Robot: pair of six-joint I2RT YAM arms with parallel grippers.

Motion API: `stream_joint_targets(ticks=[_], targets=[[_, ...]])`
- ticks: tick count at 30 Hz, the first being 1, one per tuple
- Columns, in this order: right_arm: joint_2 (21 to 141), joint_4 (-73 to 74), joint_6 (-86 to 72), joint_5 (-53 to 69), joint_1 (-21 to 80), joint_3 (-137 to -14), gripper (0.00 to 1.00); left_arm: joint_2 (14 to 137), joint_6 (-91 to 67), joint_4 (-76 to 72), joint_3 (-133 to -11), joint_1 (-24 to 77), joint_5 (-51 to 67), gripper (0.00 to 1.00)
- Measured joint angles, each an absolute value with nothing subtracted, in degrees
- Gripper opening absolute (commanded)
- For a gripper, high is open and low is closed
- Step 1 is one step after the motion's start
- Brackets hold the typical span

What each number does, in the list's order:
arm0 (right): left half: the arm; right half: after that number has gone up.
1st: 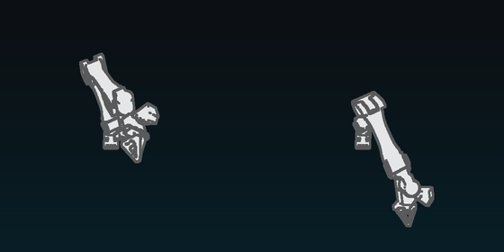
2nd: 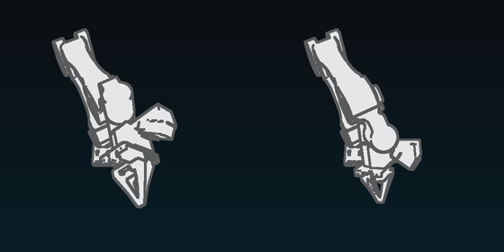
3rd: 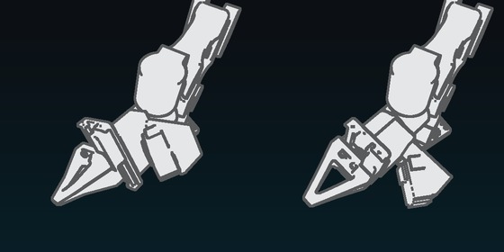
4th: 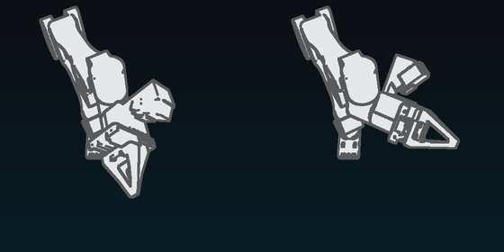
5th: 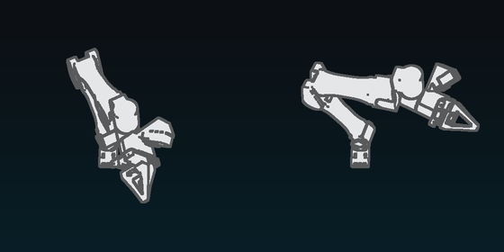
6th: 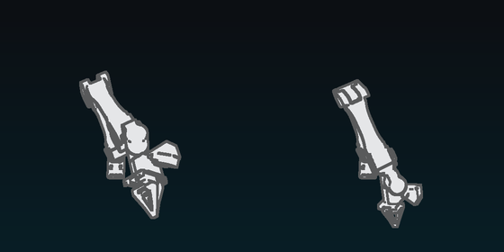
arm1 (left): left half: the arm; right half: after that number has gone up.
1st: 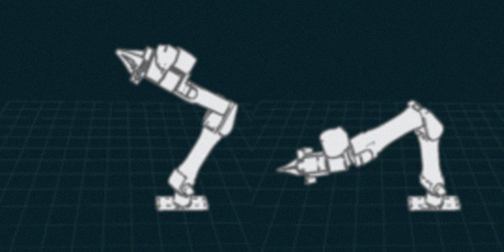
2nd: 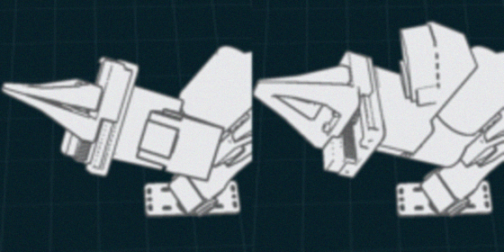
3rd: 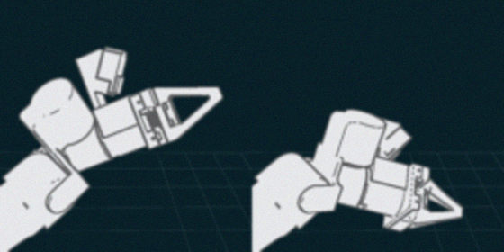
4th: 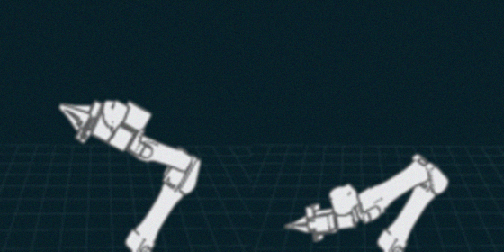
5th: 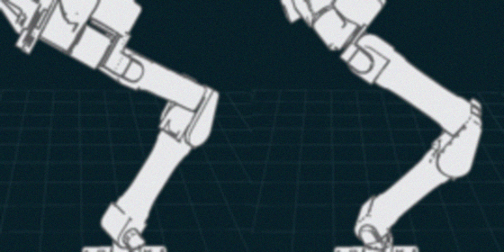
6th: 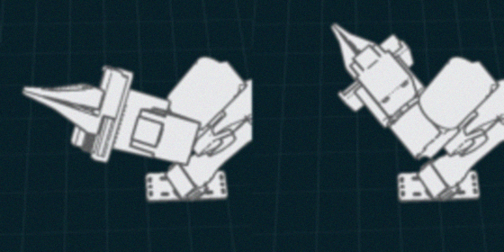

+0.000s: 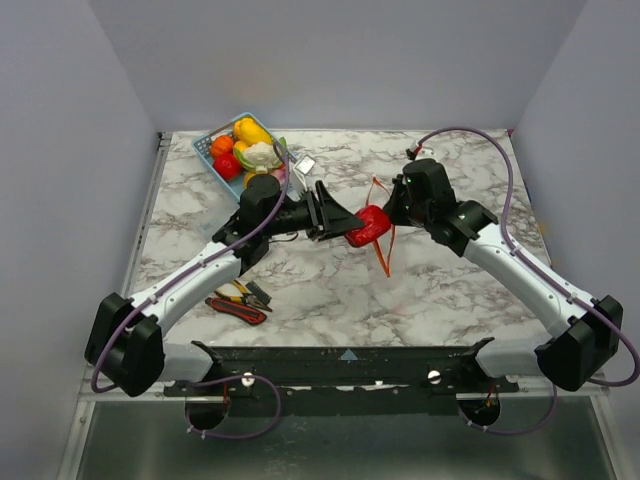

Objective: Place the food in the zip-top bag and seal the zipper
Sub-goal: Place the fake vegetable in the zipper food storage bag.

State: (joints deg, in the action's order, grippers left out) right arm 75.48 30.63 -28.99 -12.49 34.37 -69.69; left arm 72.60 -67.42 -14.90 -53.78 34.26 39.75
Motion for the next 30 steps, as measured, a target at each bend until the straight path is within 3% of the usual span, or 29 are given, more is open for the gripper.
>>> stream_joint_targets(ticks=[14, 22, 27, 30], targets=[[73.2, 27.9, -27.3, -9.6, 34.1, -68.2, 0.01, 78.4, -56.3, 16.2, -68.6, 35.5, 26.8, 0.00], [72.5, 25.2, -25.7, -6.1, 34.1, -67.4, 0.01, 83.4, -52.2, 23.6, -74.5, 37.9, 22.0, 0.02], [72.1, 24.8, -26.2, -5.6, 34.1, -67.4, 0.01, 85.4, -49.0, 27.4, -78.4, 39.7, 18.3, 0.48], [71.7, 24.4, -27.2, -5.3, 34.1, -67.4, 0.00, 85.4, -47.7, 28.2, -78.9, 40.5, 17.0, 0.65]])
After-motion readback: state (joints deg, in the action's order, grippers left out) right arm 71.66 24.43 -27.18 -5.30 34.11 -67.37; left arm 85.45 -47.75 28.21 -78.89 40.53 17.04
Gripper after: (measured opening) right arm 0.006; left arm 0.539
